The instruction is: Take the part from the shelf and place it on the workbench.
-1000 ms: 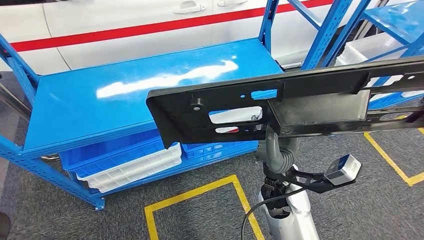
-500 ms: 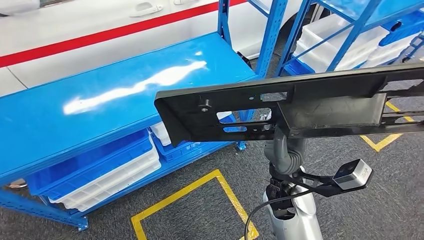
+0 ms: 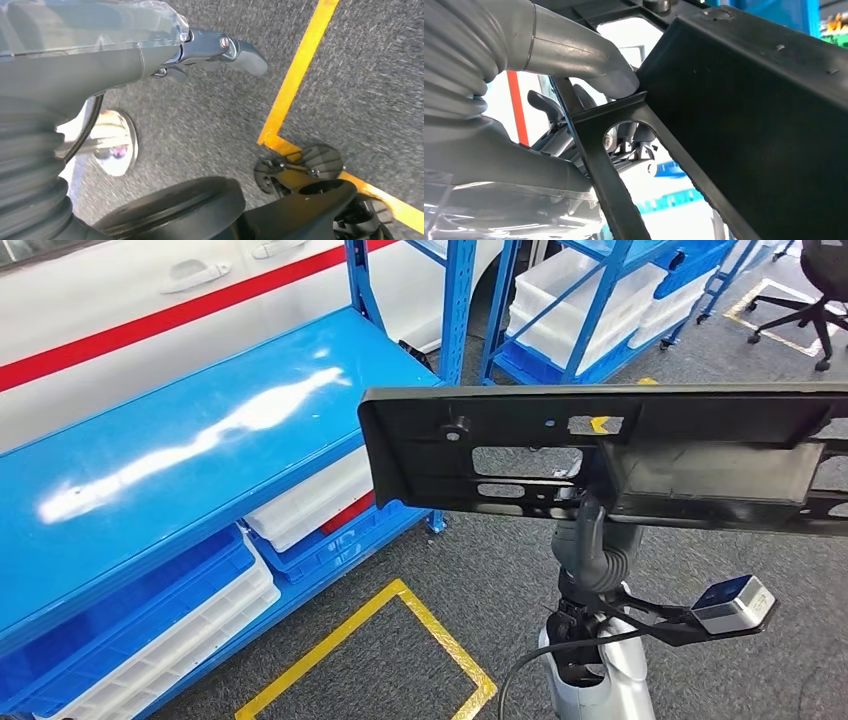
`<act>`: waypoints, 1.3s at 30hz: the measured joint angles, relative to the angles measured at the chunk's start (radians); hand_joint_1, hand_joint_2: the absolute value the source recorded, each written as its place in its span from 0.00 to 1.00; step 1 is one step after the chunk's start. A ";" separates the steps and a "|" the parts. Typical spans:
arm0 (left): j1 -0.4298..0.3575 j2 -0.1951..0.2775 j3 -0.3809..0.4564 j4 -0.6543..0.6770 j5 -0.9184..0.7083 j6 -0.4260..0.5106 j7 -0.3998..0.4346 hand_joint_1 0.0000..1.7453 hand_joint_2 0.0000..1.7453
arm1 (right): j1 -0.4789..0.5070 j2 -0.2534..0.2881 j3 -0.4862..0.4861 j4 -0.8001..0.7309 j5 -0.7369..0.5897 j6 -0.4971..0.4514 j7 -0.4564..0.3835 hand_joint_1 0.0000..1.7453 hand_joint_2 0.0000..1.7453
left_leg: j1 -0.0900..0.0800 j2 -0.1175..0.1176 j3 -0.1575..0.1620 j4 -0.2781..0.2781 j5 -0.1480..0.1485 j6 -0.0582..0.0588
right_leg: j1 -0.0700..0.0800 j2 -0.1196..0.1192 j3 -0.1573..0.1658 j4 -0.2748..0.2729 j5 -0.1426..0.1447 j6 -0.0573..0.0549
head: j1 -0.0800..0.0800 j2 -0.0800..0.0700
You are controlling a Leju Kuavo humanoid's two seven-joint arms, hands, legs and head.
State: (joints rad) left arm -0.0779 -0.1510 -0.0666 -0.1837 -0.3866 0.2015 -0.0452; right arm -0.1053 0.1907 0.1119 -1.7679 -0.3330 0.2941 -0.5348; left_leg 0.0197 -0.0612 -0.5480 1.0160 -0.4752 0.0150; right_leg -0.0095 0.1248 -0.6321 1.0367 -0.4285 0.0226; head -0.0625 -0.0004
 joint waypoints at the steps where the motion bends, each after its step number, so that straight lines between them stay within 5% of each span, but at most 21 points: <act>1: -0.001 -0.001 0.002 0.000 0.002 0.003 0.005 0.00 1.00 | 0.003 0.000 -0.009 -0.009 0.007 -0.007 -0.002 1.00 1.00 | 0.002 0.016 0.004 -0.006 0.002 0.006 | 0.002 -0.033 -0.014 0.029 -0.017 0.005 | 0.000 0.000; 3: 0.000 -0.001 0.006 0.000 0.006 0.015 0.019 0.00 1.00 | 0.008 0.000 -0.024 -0.025 0.023 -0.019 -0.004 1.00 1.00 | 0.001 0.049 0.008 -0.010 0.002 0.014 | 0.002 -0.101 -0.073 0.144 -0.074 0.012 | 0.001 0.000; 5: -0.001 0.001 0.012 0.000 0.008 0.029 0.033 0.00 1.00 | 0.016 0.000 -0.033 -0.037 0.041 -0.034 -0.004 1.00 1.00 | -0.001 0.083 0.009 -0.010 -0.001 0.014 | -0.004 -0.118 -0.131 0.253 -0.108 0.019 | 0.001 0.000; 6: -0.003 0.002 0.016 0.000 0.007 0.037 0.040 0.00 1.00 | 0.020 0.000 -0.037 -0.043 0.050 -0.044 -0.004 1.00 1.00 | -0.001 0.099 0.010 -0.010 -0.003 0.013 | -0.007 -0.122 -0.136 0.261 -0.099 0.021 | 0.001 0.000; 9: -0.013 0.006 0.026 0.000 0.004 0.059 0.058 0.00 1.00 | 0.029 0.000 -0.044 -0.069 0.093 -0.097 -0.020 1.00 1.00 | -0.002 0.135 0.022 -0.010 -0.013 0.004 | -0.007 -0.160 -0.038 0.081 -0.012 0.016 | 0.001 0.000; 12: -0.023 0.012 0.032 0.000 -0.001 0.070 0.069 0.00 1.00 | 0.042 0.000 -0.046 -0.093 0.125 -0.145 -0.043 1.00 1.00 | -0.008 0.159 0.034 -0.012 -0.024 -0.012 | 0.008 -0.187 0.016 -0.020 0.007 -0.005 | 0.001 0.000; 14: -0.029 0.014 0.034 0.000 -0.008 0.069 0.081 0.00 1.00 | 0.056 0.000 -0.048 -0.104 0.133 -0.166 -0.061 1.00 1.00 | -0.007 0.170 0.042 -0.015 -0.030 -0.024 | 0.008 -0.164 0.017 -0.023 0.008 -0.018 | 0.001 0.000; 16: -0.033 0.019 0.034 0.000 -0.022 0.061 0.094 0.00 1.00 | 0.065 -0.001 -0.050 -0.112 0.136 -0.187 -0.084 1.00 1.00 | -0.003 0.140 0.034 0.019 -0.058 -0.032 | 0.003 -0.143 0.023 -0.032 0.011 -0.031 | 0.001 0.000; 19: -0.036 0.026 0.031 -0.001 -0.044 0.039 0.113 0.00 1.00 | 0.078 -0.001 -0.053 -0.116 0.136 -0.220 -0.114 1.00 1.00 | -0.001 0.078 -0.053 0.204 -0.148 -0.035 | 0.003 -0.110 0.026 -0.035 0.011 -0.042 | 0.000 0.000; 21: -0.042 0.030 0.028 -0.001 -0.054 0.028 0.122 0.00 1.00 | 0.089 -0.001 -0.055 -0.116 0.136 -0.234 -0.122 1.00 1.00 | -0.001 0.072 -0.096 0.275 -0.153 -0.035 | 0.006 -0.083 0.027 -0.032 0.009 -0.044 | 0.001 0.000; 23: -0.048 0.033 0.025 -0.001 -0.061 0.022 0.128 0.00 1.00 | 0.096 -0.001 -0.056 -0.117 0.136 -0.239 -0.124 1.00 1.00 | -0.001 0.061 -0.072 0.196 -0.083 -0.030 | 0.007 -0.052 0.028 -0.025 0.006 -0.043 | 0.001 0.000; 25: -0.047 0.035 0.021 0.000 -0.079 0.008 0.132 0.00 1.00 | 0.101 -0.001 -0.056 -0.120 0.137 -0.249 -0.124 1.00 1.00 | 0.002 0.011 -0.024 0.070 -0.021 -0.023 | 0.005 -0.022 0.024 -0.014 0.001 -0.036 | 0.001 0.000; 27: -0.046 0.037 0.007 0.001 -0.113 -0.016 0.136 0.00 1.00 | 0.111 0.000 -0.056 -0.127 0.138 -0.259 -0.121 1.00 1.00 | 0.000 -0.029 -0.005 0.019 -0.011 -0.017 | -0.001 0.001 0.013 -0.007 0.002 -0.023 | 0.000 0.000; 29: -0.046 0.036 -0.015 0.001 -0.144 -0.032 0.141 0.00 1.00 | 0.126 0.001 -0.055 -0.138 0.139 -0.259 -0.113 1.00 1.00 | -0.003 -0.016 -0.001 0.010 -0.009 -0.008 | -0.008 0.021 0.006 -0.008 0.006 -0.007 | 0.000 0.000; 31: -0.044 0.032 -0.035 0.001 -0.162 -0.037 0.145 0.00 1.00 | 0.137 0.001 -0.055 -0.148 0.140 -0.255 -0.106 1.00 1.00 | -0.001 0.009 0.007 -0.003 -0.002 0.005 | -0.004 -0.019 -0.006 0.015 -0.008 0.003 | 0.001 0.000; 33: -0.040 0.029 -0.047 0.001 -0.168 -0.039 0.146 0.00 1.00 | 0.141 0.001 -0.055 -0.153 0.140 -0.253 -0.103 1.00 1.00 | -0.002 0.040 0.013 -0.011 0.000 0.015 | -0.002 -0.089 -0.054 0.111 -0.059 0.009 | 0.001 0.000; 35: -0.036 0.029 -0.054 0.001 -0.169 -0.039 0.147 0.00 1.00 | 0.146 0.001 -0.055 -0.153 0.140 -0.253 -0.102 1.00 1.00 | -0.006 0.071 0.014 -0.011 -0.002 0.017 | -0.007 -0.115 -0.119 0.235 -0.106 0.016 | 0.001 0.000; 36: -0.035 0.029 -0.057 0.001 -0.169 -0.040 0.148 0.00 1.00 | 0.149 0.001 -0.055 -0.153 0.140 -0.253 -0.102 1.00 1.00 | -0.007 0.086 0.015 -0.011 -0.005 0.017 | -0.010 -0.118 -0.135 0.263 -0.108 0.019 | 0.001 0.000; 37: -0.035 0.030 -0.059 0.001 -0.169 -0.040 0.148 0.00 1.00 | 0.151 0.001 -0.055 -0.153 0.140 -0.253 -0.102 1.00 1.00 | -0.008 0.101 0.017 -0.011 -0.007 0.016 | -0.012 -0.122 -0.128 0.249 -0.090 0.020 | 0.001 0.000; 39: -0.035 0.029 -0.064 0.001 -0.168 -0.039 0.148 0.00 1.00 | 0.151 0.001 -0.055 -0.154 0.139 -0.249 -0.099 1.00 1.00 | -0.009 0.124 0.027 -0.011 -0.014 0.011 | -0.011 -0.150 -0.057 0.117 -0.026 0.016 | 0.001 0.000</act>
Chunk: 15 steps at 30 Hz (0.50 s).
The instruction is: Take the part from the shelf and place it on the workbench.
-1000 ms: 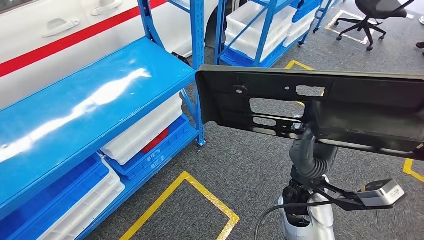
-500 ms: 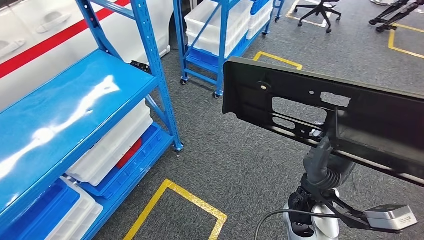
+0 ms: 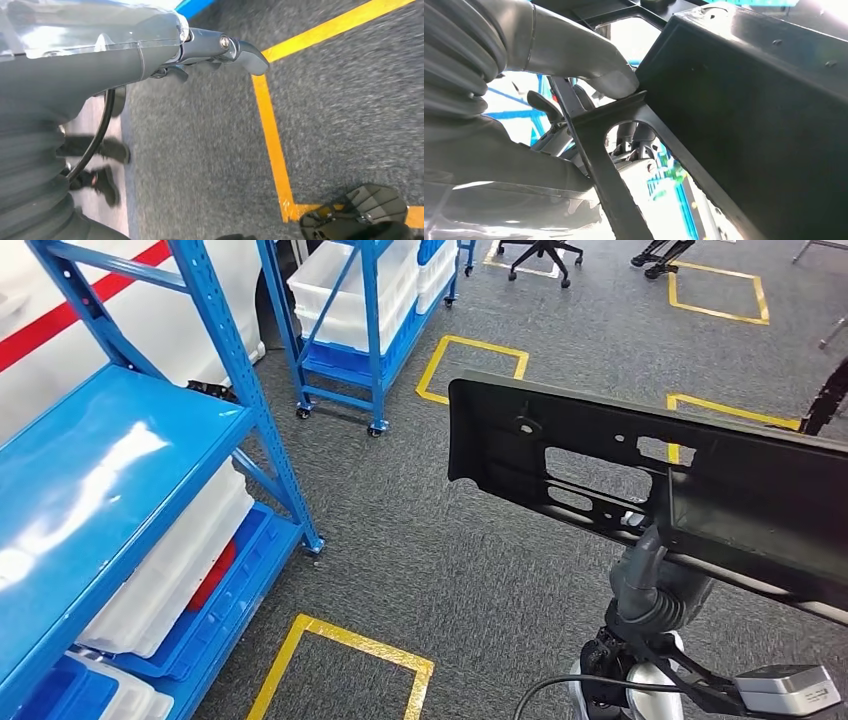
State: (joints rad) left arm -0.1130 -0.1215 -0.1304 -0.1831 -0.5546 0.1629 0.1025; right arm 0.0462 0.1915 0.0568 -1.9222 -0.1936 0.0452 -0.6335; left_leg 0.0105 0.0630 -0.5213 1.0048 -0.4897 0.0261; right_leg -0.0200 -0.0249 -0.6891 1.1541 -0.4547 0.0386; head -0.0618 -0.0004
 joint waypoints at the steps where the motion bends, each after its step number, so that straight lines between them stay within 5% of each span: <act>1: 0.000 0.000 -0.002 0.000 0.004 0.004 -0.002 0.00 1.00 | -0.001 0.000 0.000 0.000 -0.001 0.008 0.004 1.00 1.00 | -0.002 0.010 0.005 0.000 -0.004 -0.004 | 0.005 -0.022 0.037 -0.066 0.022 -0.006 | 0.000 0.000; 3: 0.002 -0.003 -0.002 0.000 0.020 0.019 -0.005 0.00 1.00 | -0.005 0.000 0.000 0.000 -0.004 0.035 0.014 1.00 1.00 | -0.006 0.026 0.013 -0.002 -0.011 -0.014 | 0.015 -0.048 0.073 -0.132 0.033 -0.021 | 0.000 0.000; 6: 0.005 -0.015 0.002 0.000 0.041 0.039 -0.001 0.00 1.00 | -0.016 0.000 -0.001 0.004 -0.001 0.074 0.021 1.00 1.00 | -0.005 0.044 0.024 -0.004 -0.021 -0.029 | 0.019 -0.018 0.076 -0.142 0.034 -0.038 | 0.000 0.000; 8: 0.009 -0.022 0.009 0.000 0.052 0.044 0.002 0.00 1.00 | -0.029 0.000 -0.001 0.007 0.006 0.086 0.020 1.00 1.00 | -0.002 0.008 0.006 0.048 -0.058 -0.035 | 0.013 0.004 0.084 -0.154 0.040 -0.051 | 0.000 0.000; 10: 0.013 -0.027 0.018 0.000 0.063 0.050 -0.001 0.00 1.00 | -0.043 0.000 -0.001 0.010 0.014 0.091 0.020 1.00 1.00 | 0.001 -0.040 -0.055 0.175 -0.120 -0.038 | 0.011 0.026 0.087 -0.158 0.041 -0.059 | 0.000 0.000; 12: 0.010 -0.033 0.026 0.000 0.073 0.057 -0.009 0.00 1.00 | -0.053 0.000 -0.001 0.015 0.017 0.094 0.022 1.00 1.00 | 0.002 -0.053 -0.112 0.279 -0.147 -0.041 | 0.012 0.051 0.087 -0.157 0.040 -0.061 | 0.000 0.000; 13: 0.009 -0.036 0.032 0.000 0.077 0.060 -0.013 0.00 1.00 | -0.059 0.000 -0.001 0.018 0.017 0.096 0.022 1.00 1.00 | 0.003 -0.054 -0.118 0.281 -0.131 -0.042 | 0.012 0.066 0.088 -0.154 0.039 -0.060 | 0.000 0.000; 15: 0.009 -0.040 0.041 0.000 0.081 0.064 -0.018 0.00 1.00 | -0.070 0.000 -0.001 0.024 0.016 0.099 0.023 1.00 1.00 | 0.008 -0.070 -0.082 0.177 -0.053 -0.043 | 0.011 0.098 0.088 -0.145 0.034 -0.054 | 0.000 0.000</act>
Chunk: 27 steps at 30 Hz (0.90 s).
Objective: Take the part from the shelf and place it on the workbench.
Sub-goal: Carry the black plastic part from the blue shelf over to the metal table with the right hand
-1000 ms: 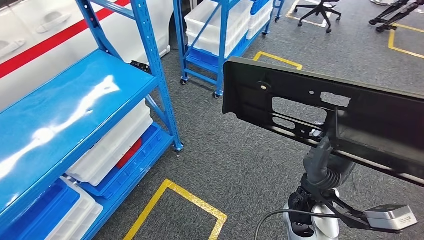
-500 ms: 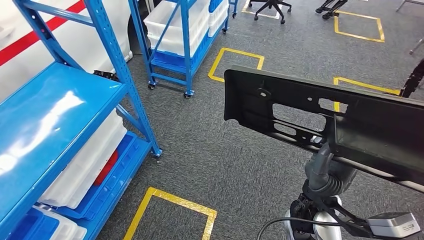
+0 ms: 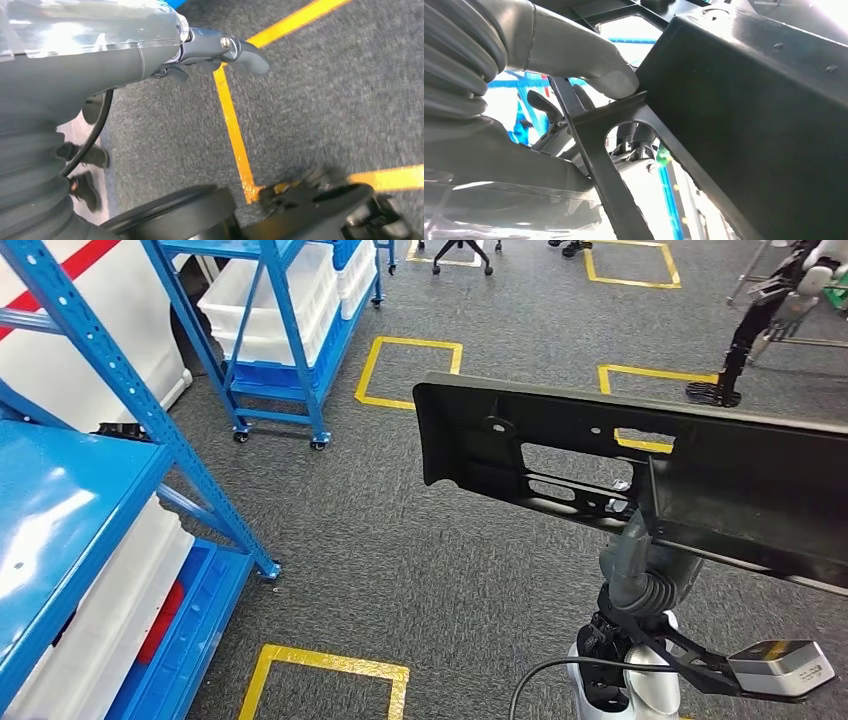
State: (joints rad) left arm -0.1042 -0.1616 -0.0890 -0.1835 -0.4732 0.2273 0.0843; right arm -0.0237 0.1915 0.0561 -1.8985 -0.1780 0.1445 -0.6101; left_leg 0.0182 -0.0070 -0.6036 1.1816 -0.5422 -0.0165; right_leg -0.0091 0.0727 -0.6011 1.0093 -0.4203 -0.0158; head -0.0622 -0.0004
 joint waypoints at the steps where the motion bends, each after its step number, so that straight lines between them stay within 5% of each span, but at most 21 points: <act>1: 0.002 -0.002 0.004 0.000 0.001 0.001 -0.002 0.00 1.00 | -0.005 0.000 0.000 0.002 -0.001 0.001 0.000 1.00 1.00 | 0.003 -0.022 0.025 -0.066 0.032 0.000 | 0.000 0.015 -0.003 0.008 -0.003 0.005 | 0.000 0.000; 3: 0.004 -0.005 0.008 0.001 0.000 0.001 -0.003 0.00 1.00 | -0.009 0.000 0.000 0.005 -0.003 0.001 0.000 1.00 1.00 | 0.005 -0.058 0.054 -0.142 0.055 0.004 | -0.001 0.038 -0.013 0.021 -0.007 0.018 | 0.000 0.000; 6: 0.001 -0.009 0.013 0.001 -0.007 -0.001 -0.003 0.00 1.00 | -0.006 0.000 -0.003 0.004 -0.004 -0.005 -0.001 1.00 1.00 | 0.002 -0.044 0.058 -0.153 0.056 0.022 | -0.008 0.060 -0.024 0.021 -0.002 0.038 | 0.000 0.000; 8: 0.000 -0.011 0.015 0.000 -0.013 -0.005 -0.003 0.00 1.00 | -0.001 0.000 -0.007 -0.005 -0.001 -0.014 -0.004 1.00 1.00 | 0.003 -0.020 0.063 -0.164 0.063 0.036 | -0.006 0.022 -0.043 0.058 -0.024 0.046 | 0.000 0.000; 10: 0.003 -0.011 0.017 0.000 -0.018 -0.010 -0.003 0.00 1.00 | 0.004 0.000 -0.009 -0.015 0.005 -0.021 -0.008 1.00 1.00 | -0.001 0.006 0.066 -0.171 0.065 0.044 | -0.004 -0.040 -0.102 0.174 -0.082 0.052 | 0.000 0.000; 12: 0.004 -0.010 0.018 0.000 -0.020 -0.014 -0.003 0.00 1.00 | 0.013 0.000 -0.011 -0.019 0.009 -0.025 -0.010 1.00 1.00 | -0.006 0.033 0.067 -0.171 0.062 0.046 | -0.006 -0.064 -0.163 0.291 -0.121 0.055 | 0.000 0.000; 13: 0.003 -0.010 0.019 0.000 -0.021 -0.015 -0.003 0.00 1.00 | 0.017 0.000 -0.012 -0.020 0.010 -0.027 -0.010 1.00 1.00 | -0.007 0.047 0.068 -0.171 0.060 0.046 | -0.007 -0.068 -0.171 0.305 -0.116 0.056 | 0.000 0.000; 14: 0.003 -0.009 0.020 0.000 -0.021 -0.016 -0.003 0.00 1.00 | 0.020 0.000 -0.014 -0.020 0.011 -0.027 -0.011 1.00 1.00 | -0.008 0.060 0.071 -0.171 0.057 0.046 | -0.007 -0.072 -0.158 0.278 -0.093 0.055 | 0.000 0.000; 17: 0.002 -0.009 0.021 0.000 -0.023 -0.020 -0.003 0.00 1.00 | 0.020 0.000 -0.017 -0.022 0.013 -0.030 -0.013 1.00 1.00 | -0.012 0.092 0.085 -0.171 0.044 0.037 | 0.004 -0.121 -0.049 0.074 -0.011 0.039 | 0.000 0.000; 19: -0.001 -0.009 0.022 0.000 -0.023 -0.023 -0.002 0.00 1.00 | 0.019 0.000 -0.017 -0.024 0.014 -0.033 -0.016 1.00 1.00 | -0.016 0.108 0.092 -0.172 0.037 0.027 | 0.015 -0.138 -0.021 0.018 -0.005 0.023 | 0.000 0.000; 21: -0.004 -0.009 0.022 0.000 -0.025 -0.027 0.001 0.00 1.00 | 0.017 0.000 -0.018 -0.025 0.014 -0.036 -0.019 1.00 1.00 | -0.017 0.126 0.099 -0.176 0.032 0.017 | 0.018 -0.114 -0.020 0.014 -0.004 0.010 | 0.000 0.000; 22: -0.006 -0.009 0.022 -0.001 -0.025 -0.028 0.002 0.00 1.00 | 0.016 0.000 -0.019 -0.026 0.014 -0.038 -0.019 1.00 1.00 | -0.016 0.123 0.102 -0.175 0.027 0.012 | 0.015 -0.102 -0.017 0.008 -0.002 0.005 | 0.000 0.000; 24: -0.009 -0.009 0.023 -0.002 -0.025 -0.029 0.002 0.00 1.00 | 0.008 0.000 -0.020 -0.027 0.014 -0.043 -0.018 1.00 1.00 | -0.013 0.082 0.082 -0.121 -0.006 0.004 | 0.008 -0.081 -0.008 -0.004 0.002 -0.006 | 0.000 0.000; 27: -0.008 -0.007 0.026 -0.002 -0.019 -0.030 -0.002 0.00 1.00 | -0.008 0.000 -0.019 -0.020 0.012 -0.047 -0.013 1.00 1.00 | -0.011 0.022 -0.022 0.075 -0.081 0.000 | 0.007 -0.047 -0.005 -0.006 0.002 -0.014 | 0.000 0.000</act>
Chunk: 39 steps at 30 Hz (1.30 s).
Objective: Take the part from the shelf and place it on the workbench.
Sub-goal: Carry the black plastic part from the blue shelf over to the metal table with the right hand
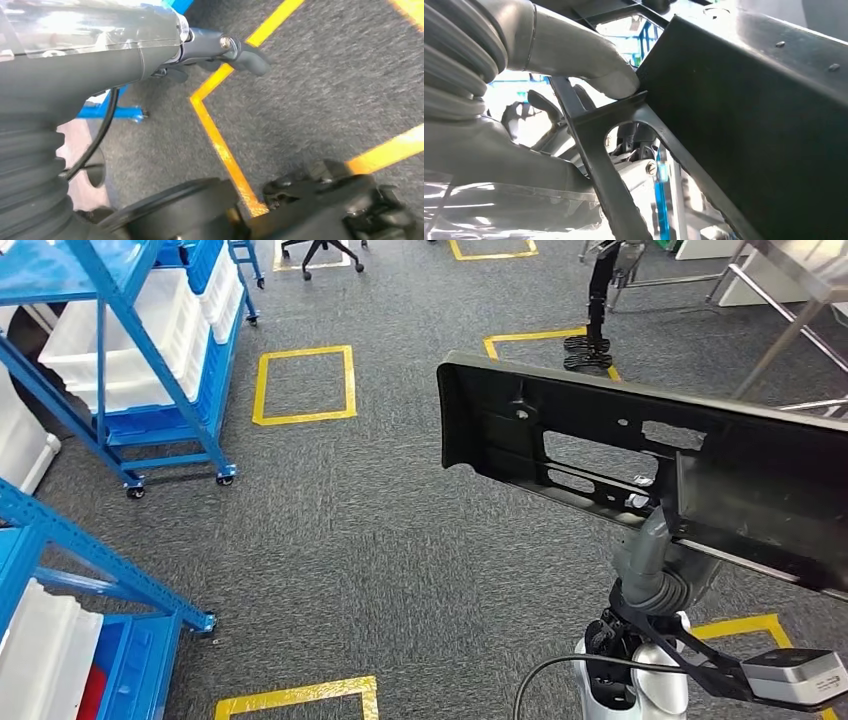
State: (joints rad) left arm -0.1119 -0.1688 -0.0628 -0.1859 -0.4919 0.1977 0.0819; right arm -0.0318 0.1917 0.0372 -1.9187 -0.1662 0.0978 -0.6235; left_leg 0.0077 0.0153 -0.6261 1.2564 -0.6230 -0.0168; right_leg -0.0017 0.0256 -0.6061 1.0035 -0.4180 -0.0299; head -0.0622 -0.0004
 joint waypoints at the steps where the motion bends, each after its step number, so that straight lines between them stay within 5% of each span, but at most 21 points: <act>1: -0.001 0.001 0.002 0.000 0.002 0.000 -0.002 0.00 1.00 | -0.003 0.000 0.001 0.004 0.000 -0.001 0.002 1.00 1.00 | 0.000 -0.004 -0.024 0.033 0.001 0.000 | 0.001 0.014 0.001 0.001 0.000 0.000 | 0.000 0.000; 3: -0.003 0.002 0.004 0.000 0.004 0.000 -0.004 0.00 1.00 | -0.006 0.000 0.002 0.010 -0.001 -0.003 0.004 1.00 1.00 | 0.000 -0.015 -0.015 -0.021 0.063 0.004 | 0.001 0.044 0.005 0.002 -0.002 0.001 | 0.000 0.000; 5: 0.001 0.003 0.005 0.000 0.004 0.000 -0.004 0.00 1.00 | -0.010 0.000 0.002 0.015 -0.001 -0.003 0.004 1.00 1.00 | 0.003 -0.058 0.034 -0.156 0.139 0.010 | 0.000 0.071 0.006 0.008 -0.006 0.007 | 0.000 0.000; 7: 0.003 0.004 0.006 0.000 0.005 -0.001 -0.006 0.00 1.00 | -0.013 0.000 0.003 0.019 -0.001 -0.003 0.004 1.00 1.00 | 0.005 -0.090 0.061 -0.229 0.161 0.015 | -0.001 0.095 -0.002 0.015 -0.006 0.017 | 0.000 0.000; 9: 0.002 0.002 0.006 0.000 0.007 -0.003 -0.011 0.00 1.00 | -0.014 0.000 0.004 0.023 0.000 -0.003 0.005 1.00 1.00 | 0.003 -0.078 0.065 -0.239 0.159 0.024 | -0.004 0.116 -0.009 0.014 -0.003 0.031 | 0.000 0.000; 10: 0.001 0.001 0.007 0.000 0.009 -0.004 -0.014 0.00 1.00 | -0.013 0.000 0.004 0.025 0.001 -0.003 0.005 1.00 1.00 | 0.003 -0.066 0.068 -0.244 0.162 0.031 | -0.004 0.110 -0.011 0.016 -0.004 0.037 | 0.000 0.000; 12: 0.004 0.000 0.009 0.000 0.010 -0.006 -0.017 0.00 1.00 | -0.014 0.000 0.006 0.031 0.004 -0.004 0.005 1.00 1.00 | 0.004 -0.040 0.074 -0.256 0.168 0.043 | -0.002 0.054 -0.035 0.066 -0.036 0.046 | 0.000 0.000; 14: 0.010 0.000 0.014 0.000 0.011 -0.007 -0.019 0.00 1.00 | -0.016 0.000 0.012 0.038 0.007 -0.006 0.005 1.00 1.00 | 0.000 -0.013 0.075 -0.259 0.168 0.049 | -0.004 -0.005 -0.096 0.190 -0.098 0.055 | 0.000 0.000; 16: 0.014 0.000 0.019 0.000 0.010 -0.007 -0.020 0.00 1.00 | -0.015 0.000 0.018 0.046 0.011 -0.012 0.006 1.00 1.00 | -0.002 0.015 0.075 -0.259 0.165 0.050 | -0.011 -0.019 -0.146 0.287 -0.127 0.061 | 0.000 0.000; 17: 0.014 -0.001 0.020 0.000 0.009 -0.007 -0.021 0.00 1.00 | -0.015 0.000 0.019 0.049 0.012 -0.015 0.006 1.00 1.00 | -0.003 0.029 0.076 -0.259 0.163 0.049 | -0.013 -0.023 -0.144 0.283 -0.115 0.063 | 0.000 0.000; 19: 0.015 -0.003 0.021 0.000 0.006 -0.007 -0.022 0.00 1.00 | -0.014 0.000 0.019 0.051 0.015 -0.017 0.006 1.00 1.00 | -0.003 0.052 0.082 -0.259 0.158 0.045 | -0.013 -0.043 -0.082 0.168 -0.053 0.062 | 0.000 0.000; 22: 0.015 -0.007 0.022 0.000 0.001 -0.006 -0.022 0.00 1.00 | -0.015 0.000 0.019 0.050 0.018 -0.017 0.006 1.00 1.00 | -0.009 0.078 0.092 -0.259 0.149 0.032 | 0.001 -0.091 0.000 0.015 -0.010 0.041 | 0.000 0.000; 25: 0.012 -0.013 0.022 -0.002 0.000 -0.006 -0.022 0.00 1.00 | -0.013 -0.002 0.019 0.049 0.018 -0.017 0.006 1.00 1.00 | -0.009 0.101 0.102 -0.260 0.140 0.015 | 0.004 -0.064 0.003 0.002 -0.012 0.021 | 0.000 0.000; 27: 0.011 -0.016 0.022 -0.005 0.000 -0.005 -0.022 0.00 1.00 | -0.014 -0.003 0.019 0.047 0.017 -0.017 0.006 1.00 1.00 | -0.005 0.066 0.089 -0.213 0.107 0.007 | -0.003 -0.041 0.012 -0.009 -0.007 0.010 | 0.000 0.000; 30: 0.010 -0.017 0.022 -0.005 0.001 -0.006 -0.024 0.00 1.00 | -0.016 -0.004 0.019 0.049 0.015 -0.017 0.006 1.00 1.00 | -0.001 0.001 -0.006 -0.013 0.016 0.003 | -0.005 -0.007 0.015 -0.011 -0.004 0.002 | 0.000 0.000; 32: 0.006 -0.017 0.023 -0.005 0.000 -0.007 -0.024 0.00 1.00 | -0.014 -0.005 0.019 0.051 0.014 -0.017 0.005 1.00 1.00 | -0.001 -0.006 -0.044 0.047 0.016 0.002 | -0.004 0.022 0.016 -0.009 -0.006 0.001 | 0.000 0.000; 34: 0.005 -0.016 0.023 -0.005 -0.002 -0.008 -0.021 0.00 1.00 | -0.012 -0.005 0.018 0.052 0.011 -0.017 0.004 1.00 1.00 | 0.000 -0.019 -0.006 -0.054 0.092 0.006 | -0.004 0.054 0.020 -0.005 -0.008 0.004 | 0.000 0.000; 36: 0.009 -0.014 0.023 -0.005 -0.003 -0.008 -0.018 0.00 1.00 | -0.012 -0.005 0.019 0.052 0.009 -0.017 0.002 1.00 1.00 | 0.005 -0.071 0.049 -0.193 0.154 0.012 | -0.004 0.083 0.017 0.003 -0.011 0.011 | 0.000 0.000; 38: 0.012 -0.012 0.023 -0.005 -0.004 -0.008 -0.017 0.00 1.00 | -0.012 -0.006 0.019 0.052 0.007 -0.017 0.000 1.00 1.00 | 0.005 -0.103 0.067 -0.245 0.163 0.017 | -0.007 0.105 0.005 0.007 -0.010 0.024 | 0.000 0.000; 39: 0.011 -0.012 0.024 -0.005 -0.004 -0.008 -0.017 0.00 1.00 | -0.011 -0.007 0.018 0.052 0.006 -0.017 0.000 1.00 1.00 | 0.004 -0.095 0.067 -0.249 0.163 0.021 | -0.010 0.116 0.000 0.007 -0.007 0.032 | 0.000 0.000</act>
State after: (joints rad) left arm -0.1012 -0.1807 -0.0391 -0.1910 -0.4962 0.1895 0.0651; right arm -0.0431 0.1851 0.0557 -1.8668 -0.1598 0.0807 -0.6238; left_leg 0.0115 -0.0801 -0.5588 1.0071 -0.4598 0.0046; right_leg -0.0113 0.1418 -0.6066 1.0106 -0.4252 0.0018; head -0.0624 -0.0004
